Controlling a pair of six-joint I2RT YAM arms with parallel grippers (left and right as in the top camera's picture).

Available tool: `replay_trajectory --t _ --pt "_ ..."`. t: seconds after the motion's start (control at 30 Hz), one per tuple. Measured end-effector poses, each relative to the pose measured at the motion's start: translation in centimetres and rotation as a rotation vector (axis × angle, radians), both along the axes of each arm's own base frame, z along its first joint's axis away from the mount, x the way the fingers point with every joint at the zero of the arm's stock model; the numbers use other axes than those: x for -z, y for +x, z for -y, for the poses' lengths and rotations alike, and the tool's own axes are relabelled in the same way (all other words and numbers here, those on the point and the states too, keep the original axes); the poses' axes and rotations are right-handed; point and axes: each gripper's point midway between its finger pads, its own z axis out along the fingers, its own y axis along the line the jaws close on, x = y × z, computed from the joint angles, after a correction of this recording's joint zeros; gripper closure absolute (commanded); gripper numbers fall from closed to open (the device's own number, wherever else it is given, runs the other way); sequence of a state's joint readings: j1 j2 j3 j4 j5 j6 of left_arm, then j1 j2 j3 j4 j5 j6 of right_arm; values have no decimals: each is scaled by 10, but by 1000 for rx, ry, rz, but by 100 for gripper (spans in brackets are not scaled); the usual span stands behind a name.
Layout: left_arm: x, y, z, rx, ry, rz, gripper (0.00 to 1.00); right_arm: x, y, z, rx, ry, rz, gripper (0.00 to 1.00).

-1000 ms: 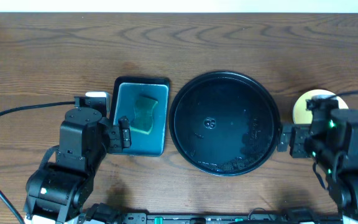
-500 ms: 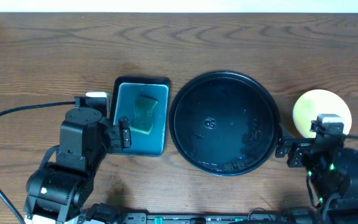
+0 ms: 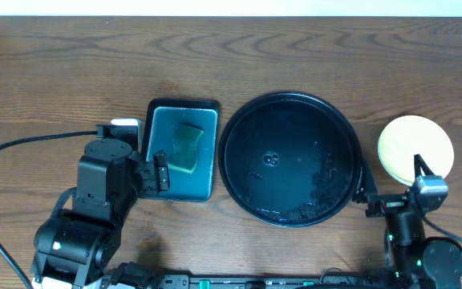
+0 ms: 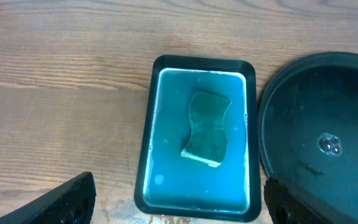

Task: Clean dirty plates on tray and stack at the side

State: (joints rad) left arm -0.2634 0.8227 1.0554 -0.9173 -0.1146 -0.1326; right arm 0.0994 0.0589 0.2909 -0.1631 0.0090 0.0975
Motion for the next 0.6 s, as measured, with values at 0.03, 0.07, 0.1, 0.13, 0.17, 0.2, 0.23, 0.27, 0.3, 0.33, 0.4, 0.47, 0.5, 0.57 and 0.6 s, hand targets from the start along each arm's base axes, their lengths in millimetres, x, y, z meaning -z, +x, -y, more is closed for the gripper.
replay_trajectory --t 0.03,0.07,0.1,0.13,0.17,0.2,0.23,0.27,0.3,0.33,0.4,0.47,0.5,0.57,0.6 --pt "0 0 0 0 0 0 12 -3 -1 0 0 3 31 1" --pt "0 0 0 0 0 -1 12 -4 0 0 0 7 67 1" --pt "0 0 0 0 0 0 12 -5 0 0 0 9 91 1" --pt "0 0 0 0 0 0 12 -5 1 0 0 11 111 1" --pt "0 0 0 0 0 -1 12 -5 2 0 0 13 129 1" --pt "0 0 0 0 0 -1 12 -4 3 0 0 16 153 1" --pt "0 0 0 0 0 -1 12 -4 4 0 0 18 173 1" --pt "0 0 0 0 0 0 12 -4 5 -1 0 20 197 1" --pt "0 0 0 0 0 0 12 -3 5 -1 0 21 214 1" --pt "0 0 0 0 0 -1 12 -3 6 -1 0 24 239 1" --pt "0 0 0 0 0 0 12 6 8 -1 0 24 239 1" --pt "0 0 0 0 0 -1 12 14 10 -1 0 23 220 1" --pt "0 0 0 0 0 -1 12 17 11 -1 1 21 212 1" --pt "0 0 0 -1 0 0 12 19 11 -1 3 21 205 1" --pt "0 0 0 0 0 -1 12 23 13 0 6 19 187 1"
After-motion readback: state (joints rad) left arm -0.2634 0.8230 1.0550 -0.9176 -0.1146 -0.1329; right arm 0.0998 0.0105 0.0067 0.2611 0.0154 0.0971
